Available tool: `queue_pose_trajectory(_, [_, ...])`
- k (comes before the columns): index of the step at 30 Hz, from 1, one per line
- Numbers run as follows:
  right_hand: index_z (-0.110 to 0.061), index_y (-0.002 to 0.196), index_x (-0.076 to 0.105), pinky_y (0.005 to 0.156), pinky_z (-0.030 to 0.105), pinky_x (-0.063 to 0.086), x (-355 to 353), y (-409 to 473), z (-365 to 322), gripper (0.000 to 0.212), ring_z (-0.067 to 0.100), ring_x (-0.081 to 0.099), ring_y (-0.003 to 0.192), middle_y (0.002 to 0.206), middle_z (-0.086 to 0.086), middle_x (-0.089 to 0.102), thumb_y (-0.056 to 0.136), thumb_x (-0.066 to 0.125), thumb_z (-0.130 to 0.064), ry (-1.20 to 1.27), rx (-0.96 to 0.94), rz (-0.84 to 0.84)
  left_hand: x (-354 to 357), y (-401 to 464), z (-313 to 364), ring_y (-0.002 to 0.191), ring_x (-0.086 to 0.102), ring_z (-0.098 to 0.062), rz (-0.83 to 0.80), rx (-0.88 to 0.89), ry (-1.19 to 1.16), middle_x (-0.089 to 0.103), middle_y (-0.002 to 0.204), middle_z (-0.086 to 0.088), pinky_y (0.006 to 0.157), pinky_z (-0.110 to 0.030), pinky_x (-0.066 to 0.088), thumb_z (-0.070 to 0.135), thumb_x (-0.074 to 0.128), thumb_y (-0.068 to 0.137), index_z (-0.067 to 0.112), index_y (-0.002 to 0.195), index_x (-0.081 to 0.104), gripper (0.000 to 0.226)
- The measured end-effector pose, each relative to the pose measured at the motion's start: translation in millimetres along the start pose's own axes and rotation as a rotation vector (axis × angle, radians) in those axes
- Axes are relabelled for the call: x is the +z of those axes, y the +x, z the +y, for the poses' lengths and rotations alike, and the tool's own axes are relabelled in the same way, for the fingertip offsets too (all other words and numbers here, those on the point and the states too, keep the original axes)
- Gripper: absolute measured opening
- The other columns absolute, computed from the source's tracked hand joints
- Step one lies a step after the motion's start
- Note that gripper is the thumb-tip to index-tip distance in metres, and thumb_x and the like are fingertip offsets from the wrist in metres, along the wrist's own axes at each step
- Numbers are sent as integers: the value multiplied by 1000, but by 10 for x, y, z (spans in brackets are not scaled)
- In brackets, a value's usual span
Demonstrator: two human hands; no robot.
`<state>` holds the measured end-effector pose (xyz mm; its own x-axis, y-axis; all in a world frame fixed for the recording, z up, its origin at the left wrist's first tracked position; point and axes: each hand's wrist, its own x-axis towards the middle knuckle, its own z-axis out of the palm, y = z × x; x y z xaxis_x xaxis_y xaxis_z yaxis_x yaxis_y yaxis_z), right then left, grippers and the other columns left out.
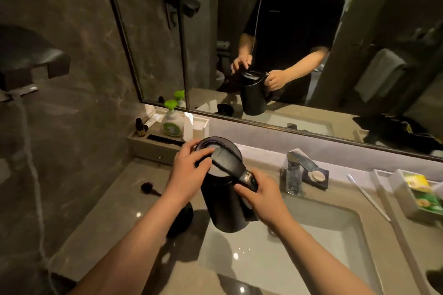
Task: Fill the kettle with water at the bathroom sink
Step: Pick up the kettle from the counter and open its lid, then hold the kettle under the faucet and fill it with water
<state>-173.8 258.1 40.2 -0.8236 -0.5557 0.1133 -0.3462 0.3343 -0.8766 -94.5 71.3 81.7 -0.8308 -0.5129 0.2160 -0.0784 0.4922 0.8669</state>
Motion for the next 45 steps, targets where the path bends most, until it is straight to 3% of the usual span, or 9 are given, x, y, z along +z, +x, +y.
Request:
queue_pose_trajectory(4, [-10, 100, 65, 77, 42, 53, -389, -257, 315, 30, 23, 65, 84, 90, 5, 72, 81, 77, -29, -150, 132, 107, 496, 49, 378, 129, 37, -13, -137, 197, 76, 45, 138, 5, 109, -32, 28, 16, 55, 90, 21, 113, 70, 28])
queue_pose_trajectory(10, [-31, 76, 56, 55, 23, 42, -923, -696, 794, 21, 0, 60, 67, 71, -13, 66, 76, 76, -39, -162, 290, 274, 1216, 39, 637, 128, 40, -8, -393, 286, -8, 50, 137, 7, 108, -29, 31, 23, 48, 92, 28, 130, 57, 39])
queue_pose_trajectory(14, [-20, 73, 58, 52, 26, 42, -1224, -948, 1122, 26, 4, 60, 61, 65, -6, 65, 75, 79, -35, -108, 415, 342, 1591, 170, 568, 121, 50, -12, -464, 192, -9, 57, 129, 3, 99, -28, 38, 26, 48, 93, 26, 125, 59, 34])
queue_pose_trajectory(17, [-20, 74, 59, 56, 28, 44, -1346, -1066, 1374, 23, 11, 62, 64, 67, -5, 66, 77, 80, -29, -30, 490, 367, 1876, 304, 409, 120, 52, -20, -538, 117, 138, 59, 131, -4, 100, -32, 39, 22, 49, 90, 21, 126, 60, 37])
queue_pose_trajectory(21, [-23, 83, 65, 60, 28, 48, -1347, -1024, 1659, 12, 16, 64, 71, 79, 1, 68, 82, 76, -27, 75, 551, 320, 2239, 501, 257, 120, 53, -26, -627, 145, 339, 58, 133, -7, 100, -40, 42, 24, 49, 91, 19, 129, 58, 39])
queue_pose_trajectory(26, [-18, 89, 65, 59, 26, 49, -1299, -839, 1935, 12, 14, 60, 61, 71, -3, 65, 85, 75, -24, 162, 587, 293, 2659, 805, 193, 127, 44, -28, -643, 366, 579, 44, 147, -4, 102, -44, 41, 25, 55, 89, 23, 139, 46, 50])
queue_pose_trajectory(31, [-12, 96, 65, 62, 27, 49, -1266, -681, 2116, 17, 13, 58, 62, 75, 4, 63, 85, 74, -21, 179, 581, 266, 2947, 1007, 125, 129, 41, -30, -629, 574, 732, 45, 146, -4, 100, -46, 41, 27, 53, 91, 26, 131, 53, 40])
queue_pose_trajectory(37, [-20, 98, 66, 66, 29, 53, -1239, -550, 2227, 15, 14, 62, 70, 80, -2, 66, 86, 74, -25, 207, 562, 254, 3057, 1101, 114, 117, 51, -24, -538, 646, 739, 60, 129, 1, 82, -39, 46, 35, 59, 86, 28, 118, 62, 33])
queue_pose_trajectory(45, [-37, 89, 65, 60, 19, 52, -1234, -476, 2262, 11, 4, 63, 67, 74, -20, 67, 83, 74, -33, 205, 545, 252, 3072, 1099, 109, 118, 48, -21, -541, 591, 688, 61, 122, 7, 71, -36, 47, 18, 74, 76, 30, 119, 62, 47])
